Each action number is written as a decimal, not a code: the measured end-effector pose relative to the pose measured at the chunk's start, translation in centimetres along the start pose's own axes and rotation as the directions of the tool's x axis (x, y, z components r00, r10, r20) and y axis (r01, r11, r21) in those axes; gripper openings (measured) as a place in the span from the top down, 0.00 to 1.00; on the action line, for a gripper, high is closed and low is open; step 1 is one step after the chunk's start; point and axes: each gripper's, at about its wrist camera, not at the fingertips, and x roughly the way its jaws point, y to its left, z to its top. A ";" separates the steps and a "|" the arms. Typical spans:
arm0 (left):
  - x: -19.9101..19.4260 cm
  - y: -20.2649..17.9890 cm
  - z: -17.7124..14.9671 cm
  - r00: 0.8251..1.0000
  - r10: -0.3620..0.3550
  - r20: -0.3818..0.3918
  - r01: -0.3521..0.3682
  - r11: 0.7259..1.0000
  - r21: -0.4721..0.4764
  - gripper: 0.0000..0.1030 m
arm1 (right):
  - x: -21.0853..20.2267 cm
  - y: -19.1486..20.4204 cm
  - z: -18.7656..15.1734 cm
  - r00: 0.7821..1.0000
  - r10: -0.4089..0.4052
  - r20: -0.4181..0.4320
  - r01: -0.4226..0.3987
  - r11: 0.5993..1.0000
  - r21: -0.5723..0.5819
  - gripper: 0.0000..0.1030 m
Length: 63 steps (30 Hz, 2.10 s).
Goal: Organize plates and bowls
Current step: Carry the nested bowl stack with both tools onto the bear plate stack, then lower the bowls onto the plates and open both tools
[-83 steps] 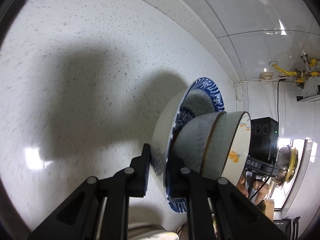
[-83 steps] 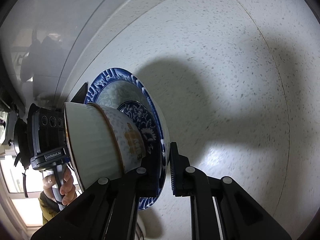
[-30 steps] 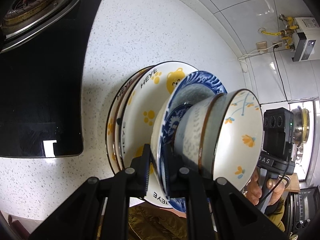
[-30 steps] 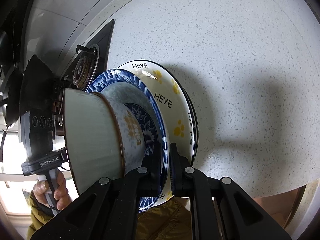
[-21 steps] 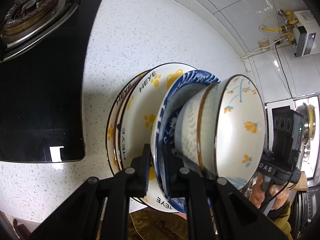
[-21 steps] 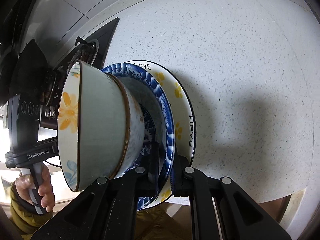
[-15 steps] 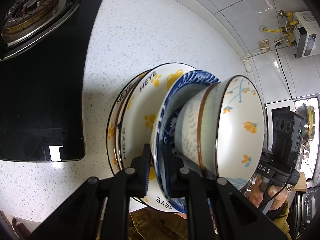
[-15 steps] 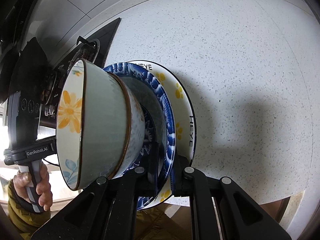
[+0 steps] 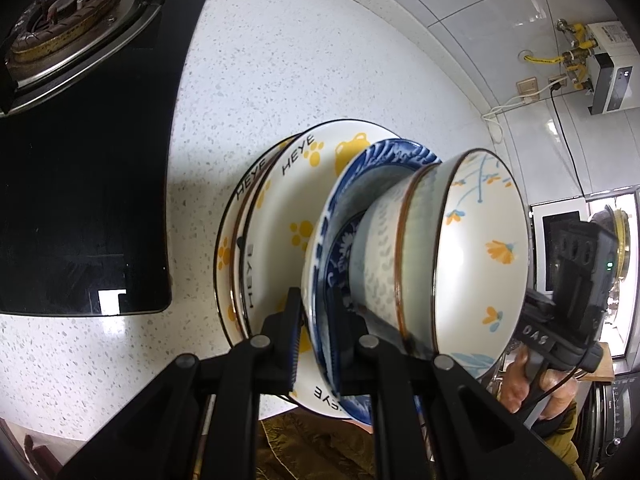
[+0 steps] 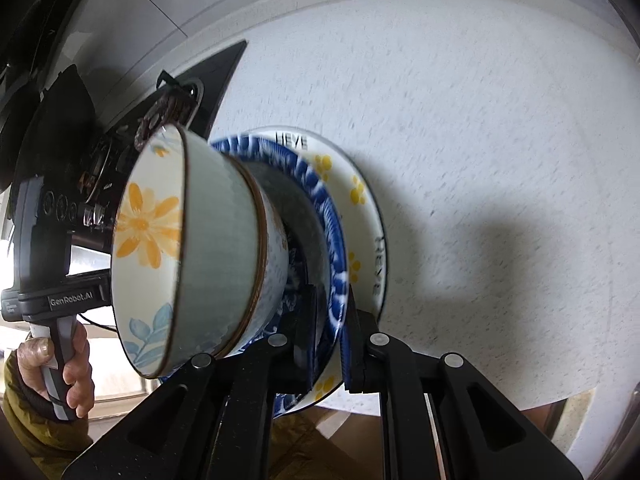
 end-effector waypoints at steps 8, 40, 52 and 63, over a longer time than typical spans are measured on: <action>-1.0 -1.7 -0.3 0.996 0.065 0.062 -0.069 0.996 0.063 0.89 | -0.9 1.0 -0.2 0.996 -0.065 0.060 0.068 0.996 -0.049 0.88; -9.3 -6.2 -4.7 0.878 0.188 0.441 -0.322 0.912 0.253 0.86 | -7.1 4.4 -3.1 0.903 -0.234 0.361 0.258 0.966 -0.019 0.35; -12.1 -9.0 -7.8 0.819 0.122 0.561 -0.366 0.864 0.346 0.72 | -9.7 6.2 -6.0 0.840 -0.269 0.472 0.291 0.956 0.028 0.18; -15.4 -10.5 -11.6 0.729 0.061 0.682 -0.406 0.840 0.359 0.67 | -11.6 6.4 -8.9 0.790 -0.303 0.533 0.310 0.947 0.079 0.17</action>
